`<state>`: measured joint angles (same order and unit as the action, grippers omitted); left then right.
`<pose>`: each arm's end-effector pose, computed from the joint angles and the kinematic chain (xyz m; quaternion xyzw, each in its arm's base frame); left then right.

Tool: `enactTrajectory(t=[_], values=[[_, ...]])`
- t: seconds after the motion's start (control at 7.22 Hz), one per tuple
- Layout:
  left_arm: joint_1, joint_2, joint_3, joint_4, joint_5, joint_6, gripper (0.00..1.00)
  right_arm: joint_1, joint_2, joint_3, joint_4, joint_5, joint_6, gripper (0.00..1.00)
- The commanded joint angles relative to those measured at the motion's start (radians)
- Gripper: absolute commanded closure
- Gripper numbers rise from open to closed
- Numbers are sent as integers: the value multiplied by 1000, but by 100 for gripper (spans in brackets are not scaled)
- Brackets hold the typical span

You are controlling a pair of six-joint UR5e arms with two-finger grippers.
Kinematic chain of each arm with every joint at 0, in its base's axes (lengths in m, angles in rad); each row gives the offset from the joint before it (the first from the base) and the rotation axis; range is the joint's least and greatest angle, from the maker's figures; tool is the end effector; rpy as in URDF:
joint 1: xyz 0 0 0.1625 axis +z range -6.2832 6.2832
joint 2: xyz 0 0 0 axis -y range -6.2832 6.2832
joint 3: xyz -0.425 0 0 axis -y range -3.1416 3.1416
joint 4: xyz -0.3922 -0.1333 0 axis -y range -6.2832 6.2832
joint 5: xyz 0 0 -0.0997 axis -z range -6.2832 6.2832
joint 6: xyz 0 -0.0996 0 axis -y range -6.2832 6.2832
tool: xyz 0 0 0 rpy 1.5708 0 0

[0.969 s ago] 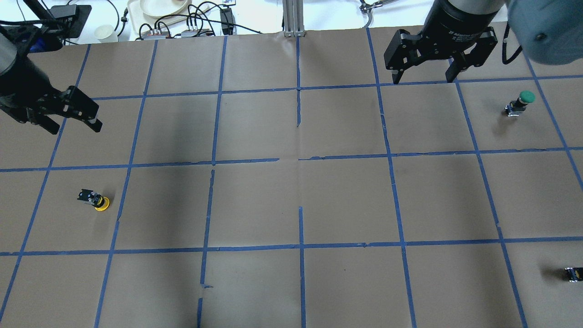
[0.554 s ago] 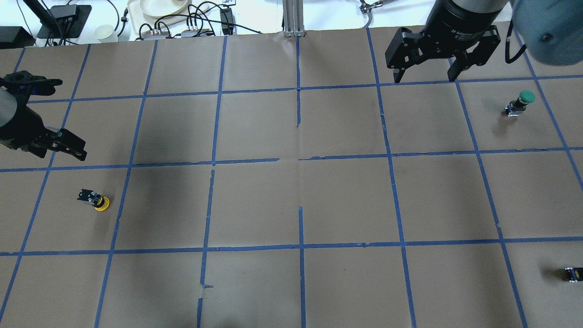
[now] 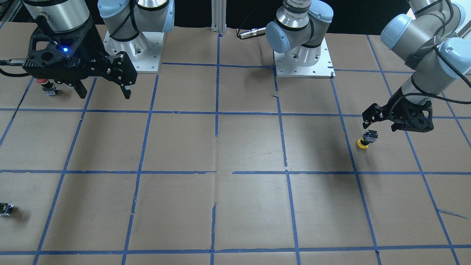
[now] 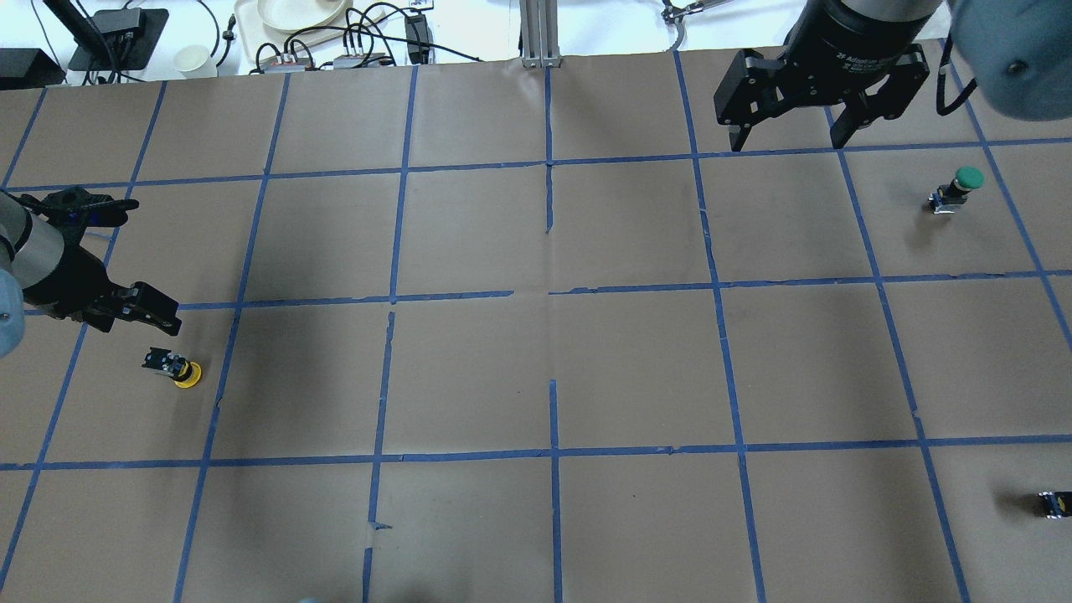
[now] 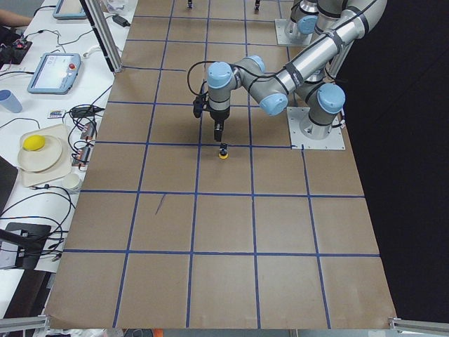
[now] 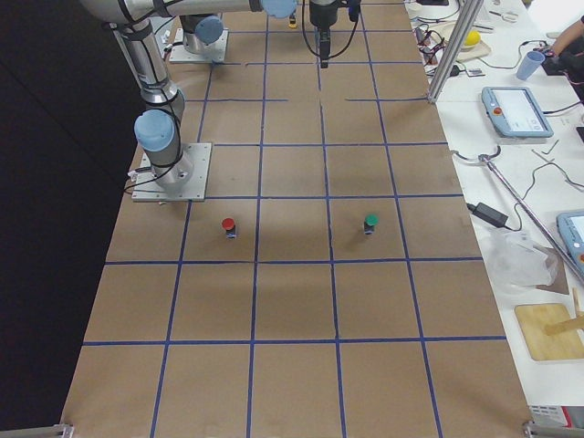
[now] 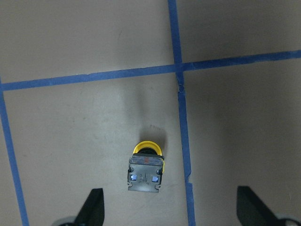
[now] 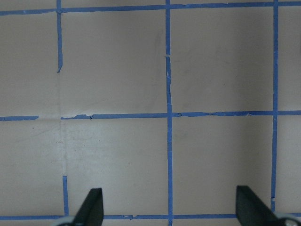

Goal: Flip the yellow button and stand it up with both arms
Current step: 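Close the left gripper on the yellow button block's body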

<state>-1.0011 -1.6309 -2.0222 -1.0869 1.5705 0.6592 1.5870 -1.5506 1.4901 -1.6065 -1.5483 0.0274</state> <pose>0.1382 -0.4630 0.2924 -0.0447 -0.9989 -0.0112 0.0081 0.1438 -0.5066 0.5216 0.0051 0.9988 -0.0478 0.0123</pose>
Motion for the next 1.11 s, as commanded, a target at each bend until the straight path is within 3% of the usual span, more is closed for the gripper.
enactTrajectory(t=[0.0, 0.42, 0.97], values=[[27, -74, -4, 88, -3, 60, 0, 1, -2, -1, -3, 2, 0, 0], [45, -92, -61, 99, -3, 68, 0, 2, -3, 1, 5, -1, 0, 0], [45, -98, -148, 246, 3, 86, 8, -1, -2, 1, 0, 4, -1, 0]])
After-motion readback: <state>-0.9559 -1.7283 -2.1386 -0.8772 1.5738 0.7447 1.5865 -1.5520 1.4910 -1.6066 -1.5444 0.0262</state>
